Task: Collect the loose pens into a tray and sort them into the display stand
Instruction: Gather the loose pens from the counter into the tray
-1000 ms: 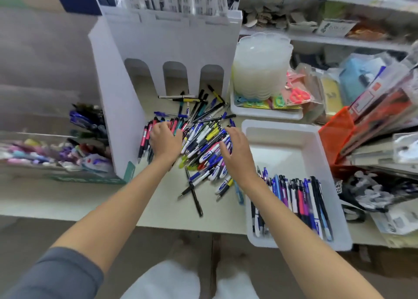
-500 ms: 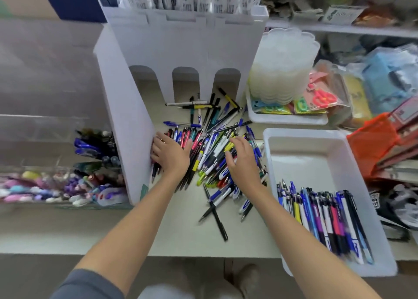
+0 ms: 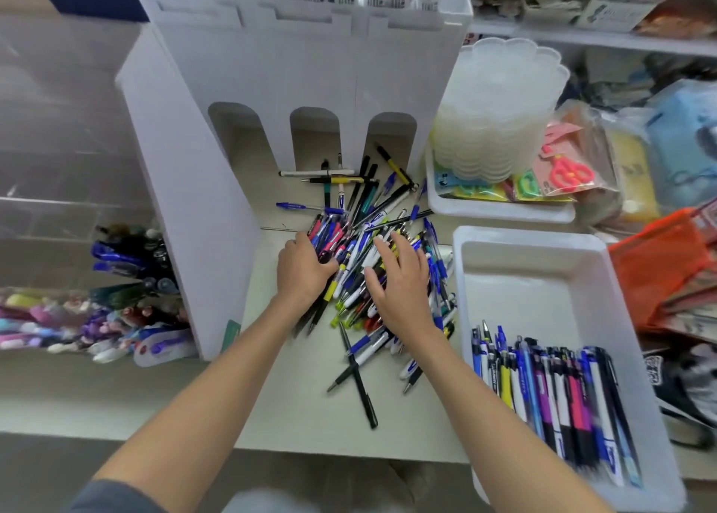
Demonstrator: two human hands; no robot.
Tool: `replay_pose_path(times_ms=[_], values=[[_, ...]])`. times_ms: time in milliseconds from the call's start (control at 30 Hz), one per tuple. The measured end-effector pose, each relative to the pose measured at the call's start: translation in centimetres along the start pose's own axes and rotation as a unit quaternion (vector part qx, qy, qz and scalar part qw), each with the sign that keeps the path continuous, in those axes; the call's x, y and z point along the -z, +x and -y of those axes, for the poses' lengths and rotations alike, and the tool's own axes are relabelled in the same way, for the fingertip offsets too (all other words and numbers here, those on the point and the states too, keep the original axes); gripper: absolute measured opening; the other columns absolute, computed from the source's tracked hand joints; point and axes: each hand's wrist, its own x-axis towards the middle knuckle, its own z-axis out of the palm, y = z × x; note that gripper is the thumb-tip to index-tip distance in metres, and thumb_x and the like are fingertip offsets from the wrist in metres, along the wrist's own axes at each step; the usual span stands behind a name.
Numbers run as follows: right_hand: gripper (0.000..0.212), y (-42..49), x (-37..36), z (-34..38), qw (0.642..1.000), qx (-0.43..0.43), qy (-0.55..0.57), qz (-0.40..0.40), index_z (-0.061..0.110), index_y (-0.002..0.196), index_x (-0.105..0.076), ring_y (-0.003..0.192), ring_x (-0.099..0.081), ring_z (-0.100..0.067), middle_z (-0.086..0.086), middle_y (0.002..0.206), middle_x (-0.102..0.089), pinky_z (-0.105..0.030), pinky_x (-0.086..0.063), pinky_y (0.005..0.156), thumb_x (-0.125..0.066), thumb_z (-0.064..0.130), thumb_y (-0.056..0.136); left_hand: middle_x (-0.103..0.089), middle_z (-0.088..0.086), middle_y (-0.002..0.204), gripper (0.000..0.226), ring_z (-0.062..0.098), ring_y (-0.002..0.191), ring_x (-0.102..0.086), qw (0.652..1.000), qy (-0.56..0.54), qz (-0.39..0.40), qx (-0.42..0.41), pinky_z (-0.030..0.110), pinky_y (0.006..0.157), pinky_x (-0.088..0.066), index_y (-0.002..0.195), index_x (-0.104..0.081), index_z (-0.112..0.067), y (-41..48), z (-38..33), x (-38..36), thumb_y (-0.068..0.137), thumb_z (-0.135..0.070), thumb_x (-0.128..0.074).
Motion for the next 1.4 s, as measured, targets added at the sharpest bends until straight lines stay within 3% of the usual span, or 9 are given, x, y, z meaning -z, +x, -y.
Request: replay_pose_path(times_ms=[200, 433, 867, 967, 1033, 1100, 1167, 1267, 1400], values=[[0.051, -0.5, -0.6, -0.9, 1.000, -0.002, -0.010, 0.021, 0.024, 0.147, -0.041, 0.148, -0.017, -0.018, -0.003, 0.157, -0.030, -0.043, -0.005, 0.123, -0.044, 0.043, 0.099, -0.064, 0.002, 0.093, 0.029, 0.023, 0.082, -0.063, 0.997, 0.049, 0.047, -0.042, 0.036, 0.072, -0.051, 0.103, -0.058, -0.014, 0.4, -0.3, 0.9, 0.087, -0.035, -0.070], [0.050, -0.6, -0.6, -0.6, 1.000, -0.012, -0.008, 0.014, 0.021, 0.146, -0.043, 0.147, -0.020, -0.019, -0.005, 0.156, -0.033, -0.043, -0.007, 0.123, -0.049, 0.039, 0.099, -0.061, 0.005, 0.091, 0.030, 0.027, 0.077, -0.060, 0.989, 0.119, 0.057, -0.068, 0.037, 0.065, -0.049, 0.105, -0.048, -0.013, -0.3, -0.4, 1.6, 0.090, -0.031, -0.066], [0.042, -0.8, 2.1, 0.9, 0.999, -0.006, 0.026, -0.024, 0.015, 0.138, -0.051, 0.144, -0.027, -0.025, -0.010, 0.154, -0.034, -0.043, -0.022, 0.120, -0.053, 0.028, 0.098, -0.067, 0.004, 0.084, 0.019, 0.031, 0.088, -0.070, 0.967, -0.252, 0.036, -0.010, 0.038, 0.073, -0.055, 0.107, -0.054, -0.009, -1.7, -1.2, 5.8, 0.096, -0.023, -0.059], [0.038, -1.0, 5.0, 1.7, 0.992, -0.035, 0.107, -0.056, 0.011, 0.138, -0.052, 0.141, -0.031, -0.016, -0.007, 0.151, -0.038, -0.031, -0.024, 0.118, -0.046, 0.024, 0.102, -0.070, 0.006, 0.080, 0.020, 0.030, 0.082, -0.071, 0.931, -0.355, 0.079, -0.027, 0.047, 0.081, -0.058, 0.106, -0.061, -0.007, -3.5, -3.7, 6.2, 0.095, -0.023, -0.062], [0.036, -1.0, 8.0, 2.2, 0.983, -0.052, 0.158, -0.080, 0.009, 0.137, -0.052, 0.130, -0.035, -0.004, -0.004, 0.143, -0.045, -0.013, -0.022, 0.112, -0.043, 0.022, 0.104, -0.069, 0.005, 0.079, 0.014, 0.019, 0.074, -0.070, 0.906, -0.404, 0.117, -0.045, 0.036, 0.072, -0.057, 0.101, -0.062, -0.007, -5.2, -6.3, 5.7, 0.097, -0.021, -0.061], [0.035, -1.2, 11.0, 1.9, 0.978, -0.049, 0.170, -0.113, 0.007, 0.133, -0.054, 0.114, -0.039, 0.003, -0.004, 0.131, -0.052, -0.003, -0.025, 0.100, -0.041, 0.022, 0.104, -0.068, 0.003, 0.079, 0.009, 0.011, 0.068, -0.069, 0.889, -0.431, 0.146, -0.050, 0.027, 0.066, -0.055, 0.095, -0.062, -0.010, -7.3, -9.1, 4.6, 0.098, -0.018, -0.059], [0.037, -1.9, 13.7, 0.7, 0.972, -0.073, 0.189, -0.118, 0.010, 0.134, -0.054, 0.109, -0.044, 0.001, 0.001, 0.127, -0.055, -0.010, -0.032, 0.096, -0.039, 0.025, 0.104, -0.068, 0.002, 0.074, 0.012, 0.008, 0.063, -0.068, 0.879, -0.440, 0.173, -0.065, 0.024, 0.063, -0.053, 0.090, -0.064, -0.009, -9.5, -11.9, 3.0, 0.099, -0.015, -0.058], [0.035, -3.7, 16.8, -2.4, 0.961, -0.108, 0.231, -0.107, 0.017, 0.135, -0.055, 0.112, -0.052, -0.005, 0.005, 0.129, -0.058, -0.021, -0.041, 0.096, -0.040, 0.026, 0.105, -0.070, 0.002, 0.071, 0.014, 0.014, 0.066, -0.068, 0.876, -0.418, 0.225, -0.089, 0.030, 0.068, -0.057, 0.093, -0.066, -0.004, -13.2, -15.3, -0.1, 0.099, -0.013, -0.058], [0.037, -6.9, 19.3, -7.0, 0.956, -0.125, 0.254, -0.083, 0.015, 0.135, -0.054, 0.116, -0.051, -0.003, 0.002, 0.131, -0.059, -0.016, -0.040, 0.100, -0.039, 0.030, 0.105, -0.066, 0.009, 0.082, 0.016, 0.006, 0.061, -0.068, 0.877, -0.410, 0.233, -0.090, 0.022, 0.057, -0.055, 0.109, -0.061, 0.002, -18.4, -18.8, -4.3, 0.099, -0.010, -0.058]])
